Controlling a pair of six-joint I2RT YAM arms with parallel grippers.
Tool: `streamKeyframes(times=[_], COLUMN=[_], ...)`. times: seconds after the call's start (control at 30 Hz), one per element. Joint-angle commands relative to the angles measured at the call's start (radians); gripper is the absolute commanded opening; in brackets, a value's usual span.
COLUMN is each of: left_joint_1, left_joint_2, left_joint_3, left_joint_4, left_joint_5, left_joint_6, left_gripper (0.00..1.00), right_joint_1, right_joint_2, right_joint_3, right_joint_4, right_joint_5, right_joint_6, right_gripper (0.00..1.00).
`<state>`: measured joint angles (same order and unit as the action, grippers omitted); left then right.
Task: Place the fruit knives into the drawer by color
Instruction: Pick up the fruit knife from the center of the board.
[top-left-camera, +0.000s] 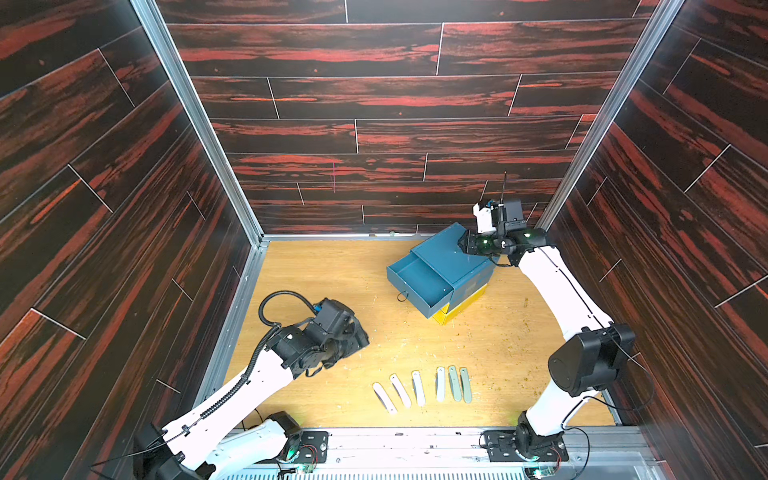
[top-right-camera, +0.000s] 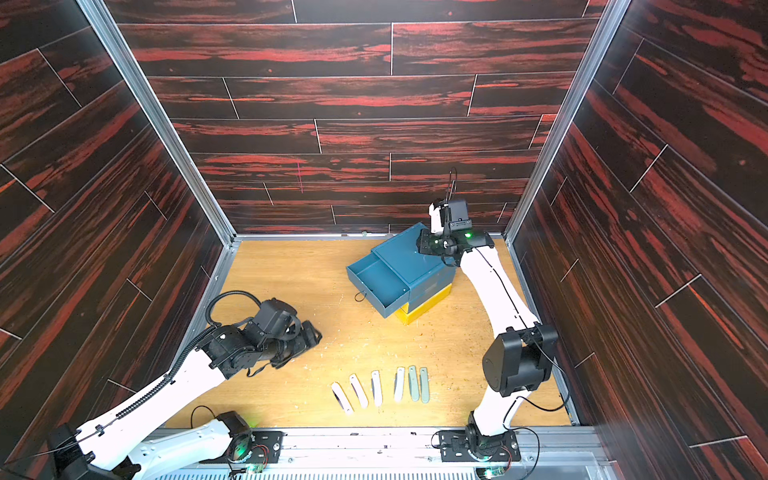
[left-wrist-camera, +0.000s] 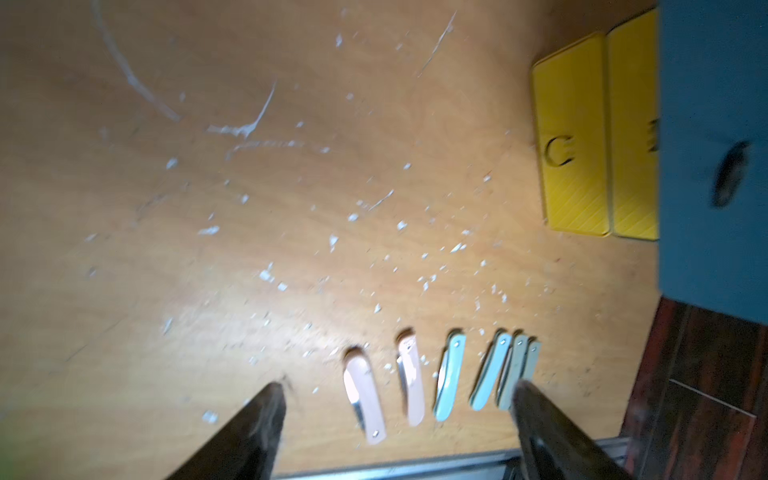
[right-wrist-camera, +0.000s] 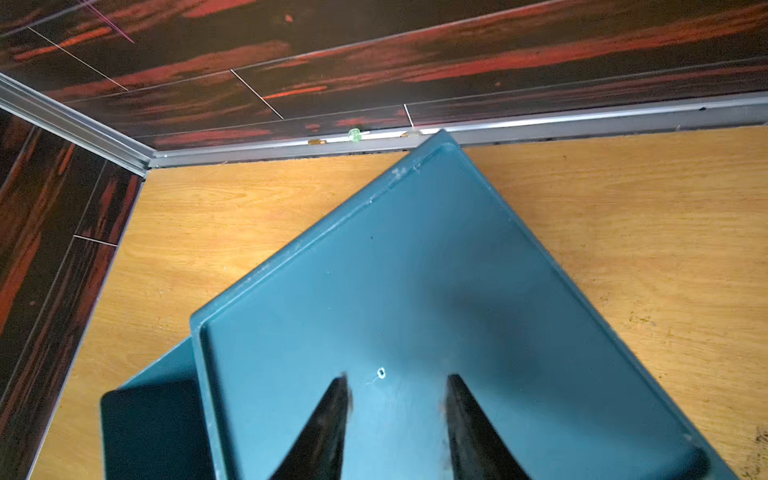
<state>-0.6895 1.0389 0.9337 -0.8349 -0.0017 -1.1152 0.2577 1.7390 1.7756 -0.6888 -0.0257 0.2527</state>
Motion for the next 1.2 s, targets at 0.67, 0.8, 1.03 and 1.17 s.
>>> streamKeyframes(times=[0.67,0.8,1.03,1.17], left_joint_1=[-0.277,-0.285,-0.294,-0.294], left_joint_2=[0.390,0.442,0.510,0.533], left_joint_3=[0.086,0.089,0.097,0.094], left_joint_4=[-0.075,-0.059,-0.064,-0.078], left_joint_5=[0.119,0.147,0.169,0.168], left_joint_6=[-0.157,-0.186,-0.231,-0.229], left_gripper=[0.84,0.79,0.78,0.76], right_joint_1=[0.002,0.002,0.002,-0.002], right_joint_2=[-0.056,-0.062,-0.092,-0.104], right_joint_3=[0.050,0.050,0.022,0.006], right_joint_4=[-0.101,-0.107,-0.097,-0.089], right_joint_5=[0.108,0.121,0.129,0.136], right_joint_6=[-0.023,-0.021,-0.006,-0.001], right_gripper=[0.42,0.42,0.42,0.43])
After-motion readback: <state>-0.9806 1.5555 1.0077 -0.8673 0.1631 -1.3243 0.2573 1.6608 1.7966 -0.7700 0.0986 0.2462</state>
